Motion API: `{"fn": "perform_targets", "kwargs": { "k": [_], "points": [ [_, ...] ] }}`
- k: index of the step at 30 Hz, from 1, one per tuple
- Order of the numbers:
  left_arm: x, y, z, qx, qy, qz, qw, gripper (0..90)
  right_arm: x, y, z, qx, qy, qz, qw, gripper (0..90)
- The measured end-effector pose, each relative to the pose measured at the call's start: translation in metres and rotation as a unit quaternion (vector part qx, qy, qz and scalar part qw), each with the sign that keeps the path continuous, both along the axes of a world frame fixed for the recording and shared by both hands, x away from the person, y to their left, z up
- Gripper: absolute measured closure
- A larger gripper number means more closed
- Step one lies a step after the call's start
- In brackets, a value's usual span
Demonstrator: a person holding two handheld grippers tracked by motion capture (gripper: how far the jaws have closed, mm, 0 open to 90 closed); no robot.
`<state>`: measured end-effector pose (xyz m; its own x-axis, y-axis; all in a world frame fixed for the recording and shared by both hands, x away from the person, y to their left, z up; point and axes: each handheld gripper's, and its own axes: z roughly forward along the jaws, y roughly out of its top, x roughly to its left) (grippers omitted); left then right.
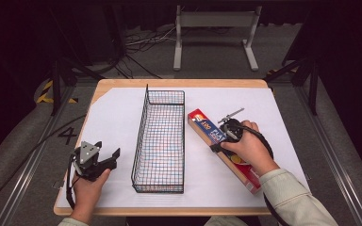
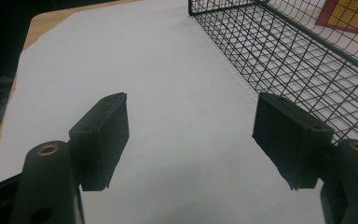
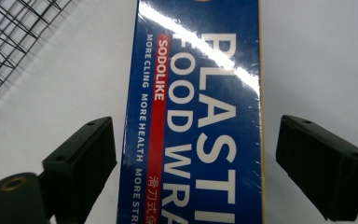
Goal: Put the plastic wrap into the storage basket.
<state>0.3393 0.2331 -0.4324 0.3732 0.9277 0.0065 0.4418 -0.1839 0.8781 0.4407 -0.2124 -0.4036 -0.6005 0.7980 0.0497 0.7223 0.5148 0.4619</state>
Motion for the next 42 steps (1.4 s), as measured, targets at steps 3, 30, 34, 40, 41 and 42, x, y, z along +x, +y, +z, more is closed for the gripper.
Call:
{"fn": "perform_targets", "kwargs": {
  "k": [3, 30, 34, 40, 41, 42],
  "points": [
    [0.000, -0.001, 0.000, 0.001, 0.000, -0.001, 1.0000, 27.1, 0.000, 0.002, -0.002, -0.012, 0.010, 0.000, 0.9999, 15.9],
    [-0.001, 0.001, 0.000, -0.004, 0.001, 0.005, 1.0000, 27.2, 0.000, 0.014, -0.002, -0.074, 0.041, -0.021, 0.9962, 40.0],
    [-0.001, 0.002, 0.000, -0.005, -0.001, 0.005, 1.0000, 27.2, 0.000, 0.014, -0.001, -0.068, 0.039, -0.032, 0.9964, 40.3],
    [-0.002, 0.002, 0.000, -0.005, 0.001, 0.006, 1.0000, 27.3, -0.001, 0.013, 0.008, -0.057, 0.039, -0.036, 0.9969, 40.3],
    [-0.003, 0.003, 0.000, -0.003, 0.001, 0.006, 1.0000, 27.3, -0.001, 0.014, 0.010, -0.055, 0.040, -0.040, 0.9969, 40.3],
    [-0.004, 0.003, 0.001, -0.006, -0.001, 0.008, 1.0000, 27.4, -0.002, 0.014, 0.011, -0.052, 0.041, -0.042, 0.9969, 40.3]
  ]
}}
